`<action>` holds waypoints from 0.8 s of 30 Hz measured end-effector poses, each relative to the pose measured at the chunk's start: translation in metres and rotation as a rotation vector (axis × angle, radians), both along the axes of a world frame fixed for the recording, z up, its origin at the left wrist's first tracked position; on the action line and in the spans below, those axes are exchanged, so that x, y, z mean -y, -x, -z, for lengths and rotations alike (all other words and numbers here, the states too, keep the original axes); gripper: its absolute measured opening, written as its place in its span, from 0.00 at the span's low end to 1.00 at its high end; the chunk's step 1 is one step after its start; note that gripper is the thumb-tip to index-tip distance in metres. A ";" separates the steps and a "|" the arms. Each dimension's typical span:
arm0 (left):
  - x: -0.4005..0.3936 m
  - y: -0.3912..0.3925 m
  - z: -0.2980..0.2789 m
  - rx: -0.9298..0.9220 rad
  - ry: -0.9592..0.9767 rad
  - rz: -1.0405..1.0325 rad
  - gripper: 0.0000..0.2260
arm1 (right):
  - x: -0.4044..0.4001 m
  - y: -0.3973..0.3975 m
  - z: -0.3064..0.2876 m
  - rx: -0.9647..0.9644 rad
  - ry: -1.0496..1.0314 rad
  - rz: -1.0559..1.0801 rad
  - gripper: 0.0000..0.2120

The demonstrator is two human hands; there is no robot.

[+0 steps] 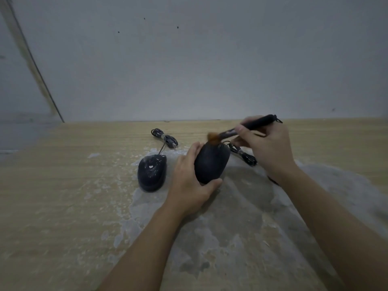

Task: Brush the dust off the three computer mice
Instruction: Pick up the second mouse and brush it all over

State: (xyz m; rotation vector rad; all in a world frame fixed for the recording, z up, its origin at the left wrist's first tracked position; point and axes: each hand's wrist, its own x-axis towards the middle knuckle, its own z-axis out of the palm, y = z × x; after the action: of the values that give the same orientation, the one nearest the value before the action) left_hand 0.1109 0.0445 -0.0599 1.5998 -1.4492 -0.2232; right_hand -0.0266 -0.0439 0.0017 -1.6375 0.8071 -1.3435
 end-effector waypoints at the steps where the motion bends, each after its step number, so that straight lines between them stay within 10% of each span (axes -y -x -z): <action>1: 0.000 0.001 0.000 0.004 0.002 0.005 0.42 | 0.002 0.000 0.002 0.021 0.026 0.106 0.06; 6: 0.000 0.000 0.001 0.007 0.001 0.010 0.41 | 0.002 0.004 0.002 0.055 -0.109 -0.104 0.08; 12: -0.001 0.001 0.002 -0.084 0.030 -0.008 0.41 | 0.011 0.006 0.004 -0.029 -0.060 0.258 0.06; 24: 0.001 0.005 -0.001 -0.246 0.137 -0.034 0.38 | -0.004 -0.008 -0.001 -0.083 -0.533 -0.191 0.10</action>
State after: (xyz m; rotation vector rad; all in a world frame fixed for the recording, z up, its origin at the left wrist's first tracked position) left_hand 0.1058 0.0439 -0.0592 1.4315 -1.2209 -0.2845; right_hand -0.0181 -0.0400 0.0023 -1.3103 0.9352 -0.8376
